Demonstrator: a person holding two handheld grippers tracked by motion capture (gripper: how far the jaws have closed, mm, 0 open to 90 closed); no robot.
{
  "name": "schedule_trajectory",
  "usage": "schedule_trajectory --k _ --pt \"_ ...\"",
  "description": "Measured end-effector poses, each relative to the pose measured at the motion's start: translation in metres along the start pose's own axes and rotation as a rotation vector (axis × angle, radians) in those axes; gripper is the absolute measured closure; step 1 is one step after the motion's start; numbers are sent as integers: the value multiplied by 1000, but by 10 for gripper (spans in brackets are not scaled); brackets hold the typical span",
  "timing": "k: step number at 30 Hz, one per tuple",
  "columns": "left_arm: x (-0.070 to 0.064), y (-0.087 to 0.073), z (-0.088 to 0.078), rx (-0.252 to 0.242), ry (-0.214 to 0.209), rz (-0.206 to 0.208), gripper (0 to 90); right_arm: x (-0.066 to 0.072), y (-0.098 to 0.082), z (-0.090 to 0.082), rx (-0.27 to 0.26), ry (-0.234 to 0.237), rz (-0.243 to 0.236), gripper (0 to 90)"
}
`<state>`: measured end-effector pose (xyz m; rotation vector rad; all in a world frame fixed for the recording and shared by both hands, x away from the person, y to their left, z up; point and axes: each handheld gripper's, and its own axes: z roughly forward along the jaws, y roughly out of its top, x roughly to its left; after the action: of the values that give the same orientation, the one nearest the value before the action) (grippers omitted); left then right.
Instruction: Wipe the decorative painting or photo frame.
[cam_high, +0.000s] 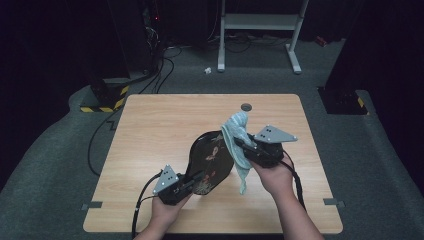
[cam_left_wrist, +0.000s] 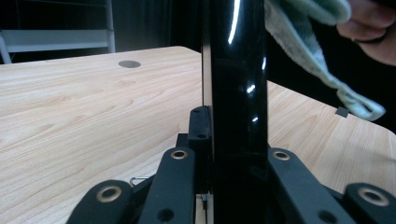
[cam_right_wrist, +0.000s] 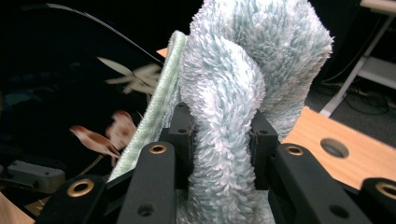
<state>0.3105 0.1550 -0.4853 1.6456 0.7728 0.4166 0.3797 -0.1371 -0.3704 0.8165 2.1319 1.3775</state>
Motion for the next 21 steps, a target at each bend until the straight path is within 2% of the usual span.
schedule_trajectory --k 4,9,15,18,21 --pt "0 0 0 2 2 5 798 1 4 4 16 -4 -14 694" --pt "0 0 0 4 1 5 797 -16 -8 11 58 -4 46 696" --pt "1 0 0 4 -2 6 799 -26 -35 26 117 -10 95 699" --pt "1 0 0 3 -6 1 799 -25 -50 34 151 0 97 700" --pt "1 0 0 1 -6 -5 800 -21 -69 44 206 9 85 701"
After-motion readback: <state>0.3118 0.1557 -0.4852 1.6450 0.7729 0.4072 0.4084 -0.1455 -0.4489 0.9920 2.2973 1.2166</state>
